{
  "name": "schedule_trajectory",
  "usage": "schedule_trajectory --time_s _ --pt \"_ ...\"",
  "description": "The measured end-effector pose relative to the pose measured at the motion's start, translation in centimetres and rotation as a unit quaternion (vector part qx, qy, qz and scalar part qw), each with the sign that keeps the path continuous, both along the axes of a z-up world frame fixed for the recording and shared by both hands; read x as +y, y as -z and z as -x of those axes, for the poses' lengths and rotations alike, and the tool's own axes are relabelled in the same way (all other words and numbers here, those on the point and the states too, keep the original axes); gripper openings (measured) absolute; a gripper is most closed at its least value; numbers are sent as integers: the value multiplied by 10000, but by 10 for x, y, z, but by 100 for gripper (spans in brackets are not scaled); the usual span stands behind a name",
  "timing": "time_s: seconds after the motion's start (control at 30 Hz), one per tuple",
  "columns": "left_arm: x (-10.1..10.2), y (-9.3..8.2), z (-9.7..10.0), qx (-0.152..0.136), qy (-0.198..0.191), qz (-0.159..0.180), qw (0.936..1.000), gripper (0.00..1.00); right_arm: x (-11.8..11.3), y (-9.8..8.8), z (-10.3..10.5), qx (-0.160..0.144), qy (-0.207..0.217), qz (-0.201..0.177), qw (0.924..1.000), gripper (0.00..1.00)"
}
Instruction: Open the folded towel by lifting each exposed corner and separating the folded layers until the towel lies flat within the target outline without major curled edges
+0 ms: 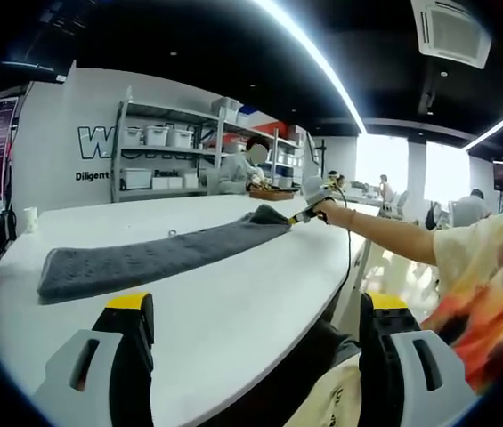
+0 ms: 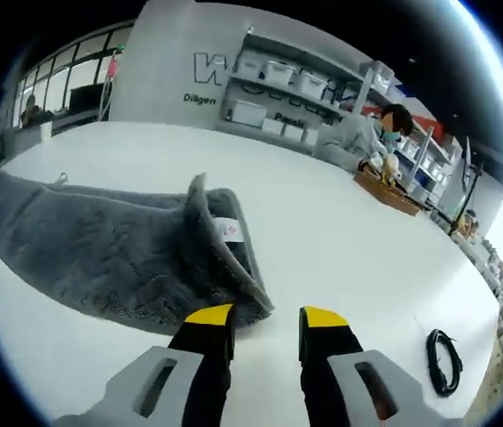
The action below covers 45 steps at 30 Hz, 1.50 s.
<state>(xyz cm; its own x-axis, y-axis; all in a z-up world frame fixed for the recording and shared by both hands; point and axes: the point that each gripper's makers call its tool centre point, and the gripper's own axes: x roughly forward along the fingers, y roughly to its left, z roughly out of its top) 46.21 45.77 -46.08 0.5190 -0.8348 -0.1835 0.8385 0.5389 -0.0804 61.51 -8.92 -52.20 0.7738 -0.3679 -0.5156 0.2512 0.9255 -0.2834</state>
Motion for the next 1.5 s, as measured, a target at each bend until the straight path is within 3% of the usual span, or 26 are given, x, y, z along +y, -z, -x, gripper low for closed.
schedule_trajectory --time_s 0.3,0.53,0.7,0.83,1.17,1.23,1.5 --pt "-1 -1 2 -25 27 -32 10000 95 9 -19 17 -62 -160 -6 9999 60" --pt "-3 -1 3 -28 56 -63 10000 95 40 -23 39 -88 -583 -331 9977 77" --pt "-3 -3 3 -54 45 -52 10000 95 57 -32 58 -185 -727 -469 9961 99" --pt "-3 -2 3 -47 52 -67 10000 95 77 -46 72 -430 -969 -535 9929 99" --pt "-3 -3 4 -33 22 0 10000 96 116 -64 101 -624 -1440 -485 9864 99" --pt "-4 -9 6 -26 60 202 9998 96 130 -60 114 -438 -1618 -319 9853 99" --pt "-1 -13 11 -131 51 162 9998 96 167 -63 135 -686 -2017 -380 9763 99"
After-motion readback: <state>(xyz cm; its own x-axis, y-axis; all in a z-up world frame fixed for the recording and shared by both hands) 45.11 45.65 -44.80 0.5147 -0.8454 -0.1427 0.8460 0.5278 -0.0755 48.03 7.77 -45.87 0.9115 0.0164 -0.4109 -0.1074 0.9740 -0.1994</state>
